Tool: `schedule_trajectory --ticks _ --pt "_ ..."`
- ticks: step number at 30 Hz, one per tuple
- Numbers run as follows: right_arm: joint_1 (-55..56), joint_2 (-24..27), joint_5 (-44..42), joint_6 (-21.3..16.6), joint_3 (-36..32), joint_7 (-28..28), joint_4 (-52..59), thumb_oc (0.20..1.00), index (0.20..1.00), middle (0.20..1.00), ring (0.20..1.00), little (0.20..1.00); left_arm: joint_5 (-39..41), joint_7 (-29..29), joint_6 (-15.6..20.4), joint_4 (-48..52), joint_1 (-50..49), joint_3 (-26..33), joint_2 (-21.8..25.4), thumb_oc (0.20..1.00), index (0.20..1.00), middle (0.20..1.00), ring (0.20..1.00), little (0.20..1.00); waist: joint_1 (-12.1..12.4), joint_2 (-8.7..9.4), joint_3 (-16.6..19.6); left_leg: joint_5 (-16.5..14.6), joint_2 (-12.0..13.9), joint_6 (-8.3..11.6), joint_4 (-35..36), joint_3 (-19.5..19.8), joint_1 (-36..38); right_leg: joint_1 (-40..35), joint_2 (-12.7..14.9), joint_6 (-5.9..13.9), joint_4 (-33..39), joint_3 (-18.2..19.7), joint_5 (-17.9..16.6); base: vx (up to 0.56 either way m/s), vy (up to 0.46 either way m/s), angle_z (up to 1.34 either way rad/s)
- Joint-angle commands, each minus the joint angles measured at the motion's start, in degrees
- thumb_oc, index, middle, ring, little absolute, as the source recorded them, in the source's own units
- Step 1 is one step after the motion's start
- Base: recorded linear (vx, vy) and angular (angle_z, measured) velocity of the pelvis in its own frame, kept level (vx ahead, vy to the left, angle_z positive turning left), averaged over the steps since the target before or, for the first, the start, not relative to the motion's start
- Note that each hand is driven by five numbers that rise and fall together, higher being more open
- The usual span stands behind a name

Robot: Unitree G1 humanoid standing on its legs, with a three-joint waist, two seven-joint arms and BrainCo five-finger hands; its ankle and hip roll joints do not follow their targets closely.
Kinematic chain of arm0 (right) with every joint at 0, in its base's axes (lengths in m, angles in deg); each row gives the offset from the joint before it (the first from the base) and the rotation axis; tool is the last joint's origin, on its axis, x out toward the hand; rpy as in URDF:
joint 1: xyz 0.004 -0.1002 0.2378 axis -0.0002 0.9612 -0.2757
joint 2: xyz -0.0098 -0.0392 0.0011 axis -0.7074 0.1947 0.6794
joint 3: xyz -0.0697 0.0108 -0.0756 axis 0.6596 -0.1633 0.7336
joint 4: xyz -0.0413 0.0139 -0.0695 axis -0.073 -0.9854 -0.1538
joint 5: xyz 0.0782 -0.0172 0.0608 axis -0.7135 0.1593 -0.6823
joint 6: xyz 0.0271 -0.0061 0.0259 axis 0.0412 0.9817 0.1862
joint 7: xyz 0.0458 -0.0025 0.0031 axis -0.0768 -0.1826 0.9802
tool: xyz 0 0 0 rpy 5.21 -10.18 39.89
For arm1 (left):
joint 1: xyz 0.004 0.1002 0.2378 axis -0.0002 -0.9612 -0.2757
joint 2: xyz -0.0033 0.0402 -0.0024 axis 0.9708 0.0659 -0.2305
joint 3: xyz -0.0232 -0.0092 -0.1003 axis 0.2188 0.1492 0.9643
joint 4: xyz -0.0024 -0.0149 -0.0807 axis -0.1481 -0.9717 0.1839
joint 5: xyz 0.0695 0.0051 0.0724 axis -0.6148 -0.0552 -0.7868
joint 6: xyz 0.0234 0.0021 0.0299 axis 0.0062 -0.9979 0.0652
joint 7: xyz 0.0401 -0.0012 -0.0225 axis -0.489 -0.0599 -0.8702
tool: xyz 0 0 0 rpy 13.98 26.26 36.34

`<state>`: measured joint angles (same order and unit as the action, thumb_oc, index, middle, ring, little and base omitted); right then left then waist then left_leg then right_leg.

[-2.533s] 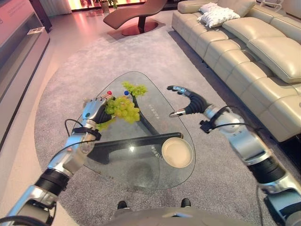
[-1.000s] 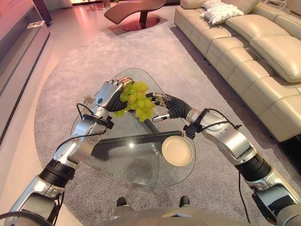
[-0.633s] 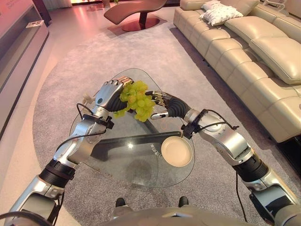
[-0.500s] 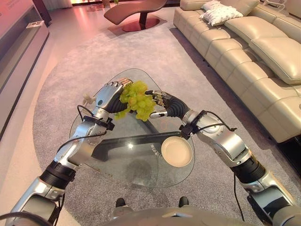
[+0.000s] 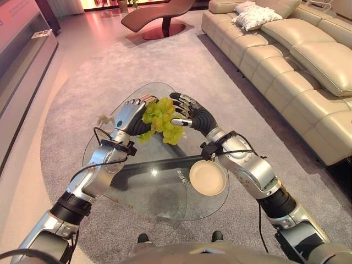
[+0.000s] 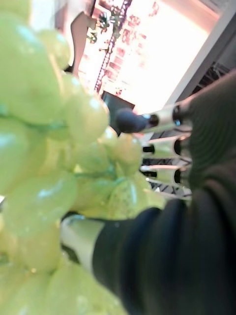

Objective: Pick up fruits into the plate

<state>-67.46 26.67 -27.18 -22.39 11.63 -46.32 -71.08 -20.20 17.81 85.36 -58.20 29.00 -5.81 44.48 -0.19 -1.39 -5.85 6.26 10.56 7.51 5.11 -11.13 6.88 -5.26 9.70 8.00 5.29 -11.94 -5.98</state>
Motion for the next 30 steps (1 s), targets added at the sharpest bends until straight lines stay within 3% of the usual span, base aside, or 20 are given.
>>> schedule_trajectory --ticks 1,4,9,11,14,16,20,25,30 --pt "-2.1 -0.5 -5.5 1.2 0.5 1.6 2.4 1.000 1.000 1.000 1.000 1.000 0.2 -4.3 4.1 5.0 4.3 2.4 2.3 0.200 0.200 0.200 0.200 0.200 0.4 2.10 0.4 -4.8 -0.9 -1.58 -1.5 -0.4 0.3 -1.6 3.8 1.84 -2.2 -1.5 2.3 0.00 0.000 0.00" --pt "-1.8 -0.4 -9.7 3.2 1.5 3.0 1.6 1.000 1.000 1.000 1.000 1.000 0.2 -4.9 5.3 5.1 4.3 2.7 2.6 0.200 0.200 0.200 0.200 0.200 0.6 2.31 0.5 -5.1 -0.7 -1.38 -1.3 -0.5 0.7 -2.1 3.8 1.90 -2.0 -1.8 2.7 0.02 -0.004 0.00" --pt "-0.7 -0.9 -21.1 10.3 4.5 6.3 0.7 1.000 1.000 1.000 1.000 1.000 -0.4 -6.2 7.0 6.7 4.2 3.4 2.6 0.200 0.200 0.200 0.200 0.200 1.2 2.85 0.6 -4.8 -0.5 -1.20 -1.2 -0.3 0.8 -2.4 3.7 1.78 -2.0 -2.4 2.7 0.00 -0.012 0.00" --pt "-1.9 -1.7 -27.7 14.2 6.8 5.7 -0.7 1.000 1.000 1.000 1.000 1.000 0.9 -3.8 3.8 9.5 7.4 3.4 3.1 0.200 0.200 0.200 0.200 0.200 1.4 3.10 0.9 -4.7 -0.4 -0.99 -1.3 -0.2 0.8 -2.5 3.7 1.80 -2.3 -2.7 2.9 0.00 0.000 0.00" --pt "-4.3 -3.0 -32.9 16.7 8.8 3.6 -2.5 1.000 1.000 1.000 1.000 1.000 2.3 -2.2 -0.9 11.2 12.5 3.0 4.2 0.200 0.200 0.200 0.200 0.200 1.5 3.41 1.5 -4.5 -0.4 -0.87 -1.2 -0.1 0.7 -2.6 3.7 1.76 -2.3 -3.0 3.0 0.03 -0.017 0.07" --pt "-5.1 -3.3 -35.4 17.5 9.7 2.3 -2.8 1.000 1.000 1.000 1.000 1.000 3.8 -1.4 -3.5 11.8 15.6 2.8 5.4 0.200 0.200 0.200 0.200 0.200 1.5 3.53 2.0 -4.4 -0.4 -0.82 -1.1 0.0 0.6 -2.6 3.7 1.77 -2.3 -3.0 3.1 0.03 -0.010 0.08" --pt "-5.4 -3.3 -38.6 18.5 10.4 2.3 -2.7 1.000 1.000 1.000 1.000 1.000 5.8 0.7 -5.2 12.4 18.5 2.7 7.0 0.200 0.200 0.200 0.200 0.200 1.4 3.49 2.2 -4.3 -0.4 -0.72 -1.1 0.1 0.5 -2.5 3.5 1.76 -2.4 -2.9 3.1 0.01 -0.002 0.02" --pt "-5.5 -3.8 -40.7 18.6 10.8 2.4 -2.1 1.000 1.000 1.000 1.000 1.000 8.1 3.0 -5.0 12.5 20.6 1.7 7.5 0.200 0.200 0.200 0.200 0.200 1.1 3.45 2.2 -4.3 -0.6 -0.74 -1.1 0.2 0.4 -2.3 3.5 1.73 -2.3 -2.7 3.1 0.00 0.000 0.00" --pt "-6.1 -5.2 -40.9 15.5 11.4 1.2 -2.7 1.000 1.000 1.000 1.000 1.000 9.3 5.3 -4.6 11.7 21.7 0.4 6.8 0.200 0.200 0.200 0.200 0.200 0.9 3.36 2.2 -4.3 -0.7 -0.81 -1.1 -0.2 0.5 -2.2 3.5 1.78 -2.2 -2.4 3.0 0.00 0.000 0.00"
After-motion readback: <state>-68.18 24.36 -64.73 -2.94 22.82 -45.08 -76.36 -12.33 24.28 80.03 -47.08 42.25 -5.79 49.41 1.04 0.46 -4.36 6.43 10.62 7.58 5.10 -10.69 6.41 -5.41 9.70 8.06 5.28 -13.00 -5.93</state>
